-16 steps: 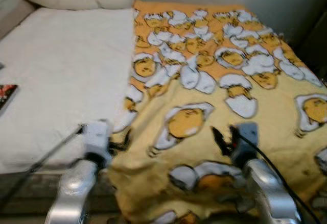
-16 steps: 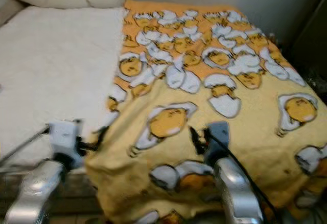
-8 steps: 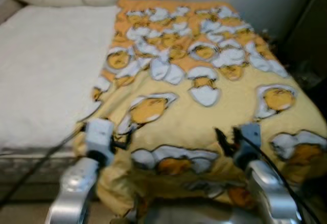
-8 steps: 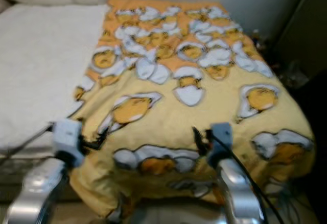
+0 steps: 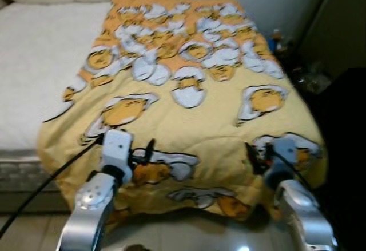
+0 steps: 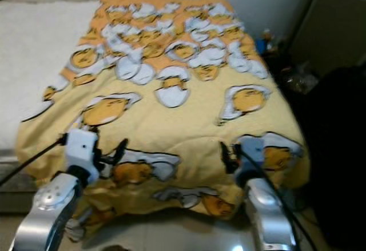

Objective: Clean up the room

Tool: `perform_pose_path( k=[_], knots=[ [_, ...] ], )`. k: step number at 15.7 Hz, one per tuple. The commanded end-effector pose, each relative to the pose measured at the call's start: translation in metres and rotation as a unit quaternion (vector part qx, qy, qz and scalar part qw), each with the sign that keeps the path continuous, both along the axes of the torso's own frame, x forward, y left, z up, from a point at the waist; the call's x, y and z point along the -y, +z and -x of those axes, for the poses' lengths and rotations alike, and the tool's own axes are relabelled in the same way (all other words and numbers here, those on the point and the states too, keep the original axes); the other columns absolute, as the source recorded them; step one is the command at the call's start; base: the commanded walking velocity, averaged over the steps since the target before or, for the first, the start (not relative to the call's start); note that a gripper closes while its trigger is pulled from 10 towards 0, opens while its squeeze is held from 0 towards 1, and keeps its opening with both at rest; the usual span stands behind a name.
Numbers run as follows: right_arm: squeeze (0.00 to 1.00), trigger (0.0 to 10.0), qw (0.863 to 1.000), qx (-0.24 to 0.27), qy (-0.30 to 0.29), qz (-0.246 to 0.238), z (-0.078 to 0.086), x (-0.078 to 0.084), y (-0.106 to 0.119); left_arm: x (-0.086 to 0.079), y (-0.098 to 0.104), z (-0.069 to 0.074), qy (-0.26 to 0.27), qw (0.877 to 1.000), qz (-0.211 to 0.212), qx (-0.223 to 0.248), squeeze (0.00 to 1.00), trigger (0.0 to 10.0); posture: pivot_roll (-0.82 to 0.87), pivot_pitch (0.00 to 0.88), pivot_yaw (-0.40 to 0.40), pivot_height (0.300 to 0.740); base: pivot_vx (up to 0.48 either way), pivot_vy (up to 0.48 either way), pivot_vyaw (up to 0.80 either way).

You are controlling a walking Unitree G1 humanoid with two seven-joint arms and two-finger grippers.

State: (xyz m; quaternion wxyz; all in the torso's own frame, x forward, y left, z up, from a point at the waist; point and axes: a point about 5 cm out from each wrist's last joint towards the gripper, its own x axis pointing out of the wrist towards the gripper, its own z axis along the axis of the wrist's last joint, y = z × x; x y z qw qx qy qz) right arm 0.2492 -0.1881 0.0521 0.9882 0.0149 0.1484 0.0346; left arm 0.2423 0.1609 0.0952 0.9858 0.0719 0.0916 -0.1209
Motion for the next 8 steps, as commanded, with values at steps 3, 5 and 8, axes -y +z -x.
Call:
perform_pose_path(
  k=[3,5,8],
  knots=[
    [0.00,10.0,1.000,0.005,-0.007,-0.005,-0.0038,-0.0020,0.0010,-0.0061,0.0004,-0.0045,0.014,1.000,-0.015,0.004,0.75,10.0,0.07,0.029,-0.017,0.740,0.000,-0.467,0.00],
    [0.00,10.0,1.000,0.002,-0.014,-0.007,-0.0033,-0.0011,-0.0013,-0.0066,0.0002,-0.0052,0.015,1.000,-0.017,0.004,0.75,10.0,0.07,0.029,-0.017,0.740,0.000,-0.469,0.00],
    [0.00,10.0,1.000,-0.003,-0.023,-0.017,-0.0040,-0.0005,-0.0028,-0.0099,-0.0003,-0.0093,0.034,0.999,-0.013,0.001,0.73,10.0,0.07,0.029,-0.015,0.740,0.000,0.000,-0.52]
  ],
)
